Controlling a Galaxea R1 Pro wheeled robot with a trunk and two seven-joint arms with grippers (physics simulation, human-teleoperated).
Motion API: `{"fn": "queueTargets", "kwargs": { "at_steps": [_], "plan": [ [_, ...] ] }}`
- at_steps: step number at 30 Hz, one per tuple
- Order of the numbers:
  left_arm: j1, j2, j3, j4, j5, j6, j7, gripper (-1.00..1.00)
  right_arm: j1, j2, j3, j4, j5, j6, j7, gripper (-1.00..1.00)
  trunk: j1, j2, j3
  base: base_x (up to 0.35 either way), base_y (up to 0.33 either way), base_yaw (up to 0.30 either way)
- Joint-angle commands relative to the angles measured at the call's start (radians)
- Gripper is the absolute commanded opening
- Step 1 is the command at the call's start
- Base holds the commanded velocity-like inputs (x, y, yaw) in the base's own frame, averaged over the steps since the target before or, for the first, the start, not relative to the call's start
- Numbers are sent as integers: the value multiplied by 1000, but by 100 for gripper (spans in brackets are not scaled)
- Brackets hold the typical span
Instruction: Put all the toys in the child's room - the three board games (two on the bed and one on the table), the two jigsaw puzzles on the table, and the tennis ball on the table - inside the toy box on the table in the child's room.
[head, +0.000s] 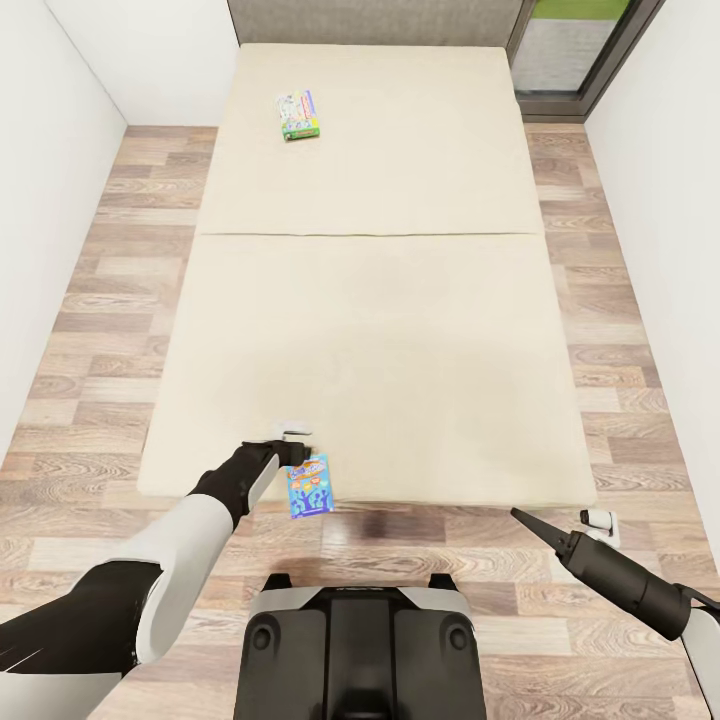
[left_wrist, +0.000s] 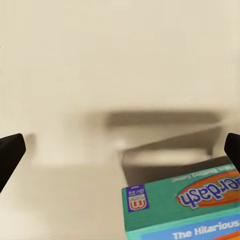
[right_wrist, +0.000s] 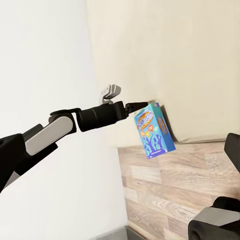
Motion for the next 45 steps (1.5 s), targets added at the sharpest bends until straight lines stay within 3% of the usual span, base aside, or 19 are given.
{"fn": "queueTargets", "kwargs": {
  "at_steps": [1, 45],
  "plan": [
    [0, 0, -2, -2, -4, 6, 3, 100, 0, 0, 0, 0, -2, 5, 1, 100, 1, -1, -1, 0, 0, 0],
    [0, 2, -5, -2, -4, 4, 3, 100, 0, 0, -1, 0, -2, 4, 2, 100, 1, -1, -1, -17, 0, 0]
  ]
}}
